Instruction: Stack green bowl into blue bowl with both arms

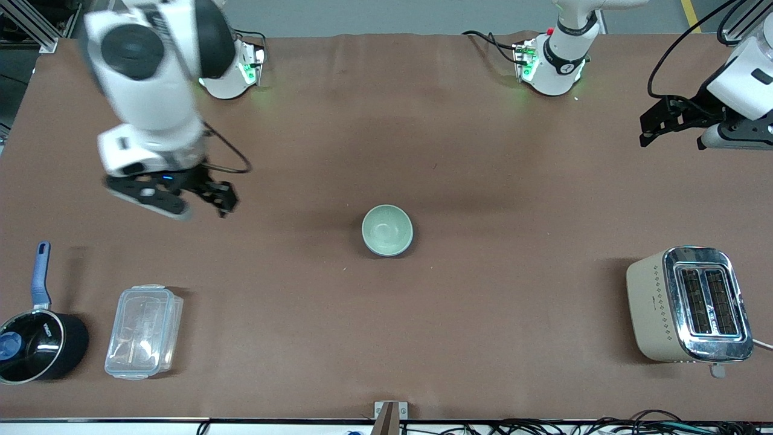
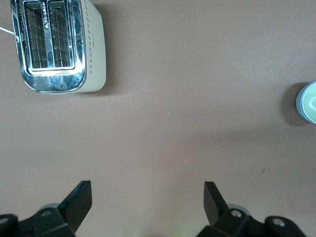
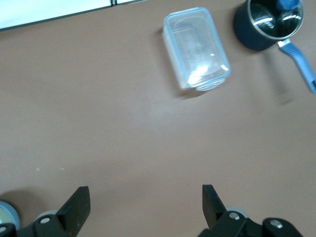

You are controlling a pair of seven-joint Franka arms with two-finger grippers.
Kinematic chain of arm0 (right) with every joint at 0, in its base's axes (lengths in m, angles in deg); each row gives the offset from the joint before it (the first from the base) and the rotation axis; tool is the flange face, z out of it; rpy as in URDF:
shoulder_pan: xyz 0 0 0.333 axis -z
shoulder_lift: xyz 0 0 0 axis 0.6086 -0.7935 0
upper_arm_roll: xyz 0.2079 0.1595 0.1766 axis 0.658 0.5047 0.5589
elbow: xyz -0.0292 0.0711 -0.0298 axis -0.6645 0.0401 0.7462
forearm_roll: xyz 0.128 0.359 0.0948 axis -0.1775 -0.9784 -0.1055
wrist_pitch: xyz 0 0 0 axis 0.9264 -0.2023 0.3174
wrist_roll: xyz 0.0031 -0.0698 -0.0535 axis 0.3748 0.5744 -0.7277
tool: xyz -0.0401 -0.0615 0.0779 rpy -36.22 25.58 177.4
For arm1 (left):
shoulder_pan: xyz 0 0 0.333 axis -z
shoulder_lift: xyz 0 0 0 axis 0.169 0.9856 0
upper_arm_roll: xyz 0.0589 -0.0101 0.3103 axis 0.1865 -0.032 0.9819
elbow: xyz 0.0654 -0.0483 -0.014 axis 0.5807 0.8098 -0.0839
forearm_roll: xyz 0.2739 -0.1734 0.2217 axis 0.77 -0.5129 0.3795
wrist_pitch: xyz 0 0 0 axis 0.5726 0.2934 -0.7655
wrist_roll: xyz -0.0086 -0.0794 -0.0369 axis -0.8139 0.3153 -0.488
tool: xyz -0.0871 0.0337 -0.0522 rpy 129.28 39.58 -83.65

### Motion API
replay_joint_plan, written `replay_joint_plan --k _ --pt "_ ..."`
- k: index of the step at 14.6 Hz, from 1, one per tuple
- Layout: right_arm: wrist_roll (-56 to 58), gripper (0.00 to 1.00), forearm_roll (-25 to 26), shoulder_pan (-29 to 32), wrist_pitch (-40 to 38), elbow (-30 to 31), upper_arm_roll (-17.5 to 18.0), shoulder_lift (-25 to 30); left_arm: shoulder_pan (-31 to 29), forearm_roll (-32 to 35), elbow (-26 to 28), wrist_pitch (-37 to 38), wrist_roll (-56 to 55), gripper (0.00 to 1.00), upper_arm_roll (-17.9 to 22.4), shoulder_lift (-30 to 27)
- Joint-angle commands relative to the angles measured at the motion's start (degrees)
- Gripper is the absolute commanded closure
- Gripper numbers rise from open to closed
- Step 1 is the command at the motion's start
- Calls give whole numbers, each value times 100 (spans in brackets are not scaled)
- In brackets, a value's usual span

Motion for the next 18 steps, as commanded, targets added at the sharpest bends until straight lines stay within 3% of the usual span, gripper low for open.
replay_joint_plan --k 1,3,5,7,9,18 --pt "1481 0 -745 -12 -510 -164 -834 438 4 -103 -72 7 113 0 29 26" --pt "2319 0 -1002 -12 -1116 -629 -1310 482 4 -103 -81 16 113 0 29 26" --pt "2480 0 -1527 41 -1706 -1051 -1688 482 -14 -94 -98 7 105 0 29 26" --pt "2751 0 -1671 41 -1892 -1202 -1944 474 12 -77 -125 7 34 0 29 44" --pt "3323 0 -1600 59 -1884 -1150 -1988 482 12 -77 -212 7 52 0 29 96" --pt "3386 0 -1591 32 -1893 -1141 -2015 465 12 -50 -344 33 78 0 20 158"
